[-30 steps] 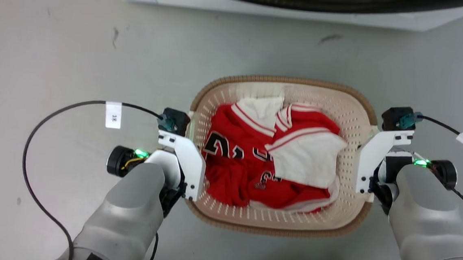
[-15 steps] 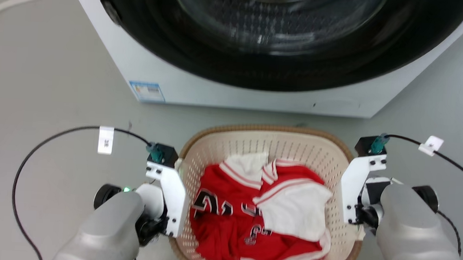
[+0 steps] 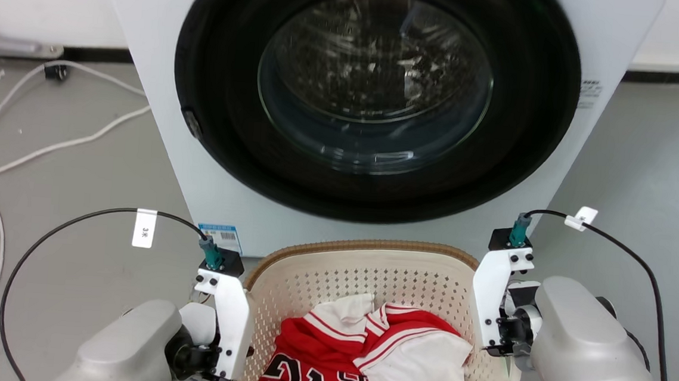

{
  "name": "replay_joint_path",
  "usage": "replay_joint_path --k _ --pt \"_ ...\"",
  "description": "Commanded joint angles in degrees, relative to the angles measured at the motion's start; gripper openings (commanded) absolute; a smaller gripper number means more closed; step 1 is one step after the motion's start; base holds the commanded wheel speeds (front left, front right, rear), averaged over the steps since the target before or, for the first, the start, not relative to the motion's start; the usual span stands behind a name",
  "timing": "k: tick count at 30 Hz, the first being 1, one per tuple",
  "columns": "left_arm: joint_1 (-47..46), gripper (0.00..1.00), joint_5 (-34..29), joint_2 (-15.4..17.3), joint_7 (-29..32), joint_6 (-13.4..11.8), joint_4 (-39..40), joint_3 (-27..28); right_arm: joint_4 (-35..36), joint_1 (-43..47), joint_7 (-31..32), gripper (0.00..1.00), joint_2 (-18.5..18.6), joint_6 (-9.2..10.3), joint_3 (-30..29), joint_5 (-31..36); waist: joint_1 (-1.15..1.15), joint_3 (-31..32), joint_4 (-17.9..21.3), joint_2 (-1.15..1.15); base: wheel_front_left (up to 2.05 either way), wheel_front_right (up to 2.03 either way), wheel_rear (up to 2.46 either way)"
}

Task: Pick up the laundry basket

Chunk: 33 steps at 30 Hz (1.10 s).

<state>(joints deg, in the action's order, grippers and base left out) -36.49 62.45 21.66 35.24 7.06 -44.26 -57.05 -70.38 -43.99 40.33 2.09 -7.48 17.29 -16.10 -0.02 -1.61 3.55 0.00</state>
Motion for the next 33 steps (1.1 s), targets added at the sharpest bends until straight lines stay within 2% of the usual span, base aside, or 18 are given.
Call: replay_joint_path --k 1,11,18,33 --pt "1.1 0.00 0.3 1.4 1.0 0.7 0.4 -0.9 1.3 0.2 0.9 0.00 1.4 -0.09 1.3 -1.0 0.02 1.9 0.4 0.00 0.00 0.00 0.00" --pt "0.5 0.00 4.6 1.8 4.9 0.7 0.2 -3.3 6.2 2.5 5.6 0.00 2.9 -0.14 6.0 -9.7 0.02 4.4 0.6 0.00 0.00 0.00 0.00" --pt "-0.1 0.00 6.1 1.1 6.4 0.7 -0.8 -4.9 7.1 3.6 6.6 0.00 3.5 -0.16 8.3 -12.2 0.02 5.3 0.6 0.00 0.00 0.00 0.00" --pt "-1.2 0.00 6.8 1.1 4.5 0.7 -1.5 -7.4 7.1 3.6 6.0 0.00 4.5 -0.16 10.9 -15.2 0.02 5.9 0.1 0.00 0.00 0.00 0.00"
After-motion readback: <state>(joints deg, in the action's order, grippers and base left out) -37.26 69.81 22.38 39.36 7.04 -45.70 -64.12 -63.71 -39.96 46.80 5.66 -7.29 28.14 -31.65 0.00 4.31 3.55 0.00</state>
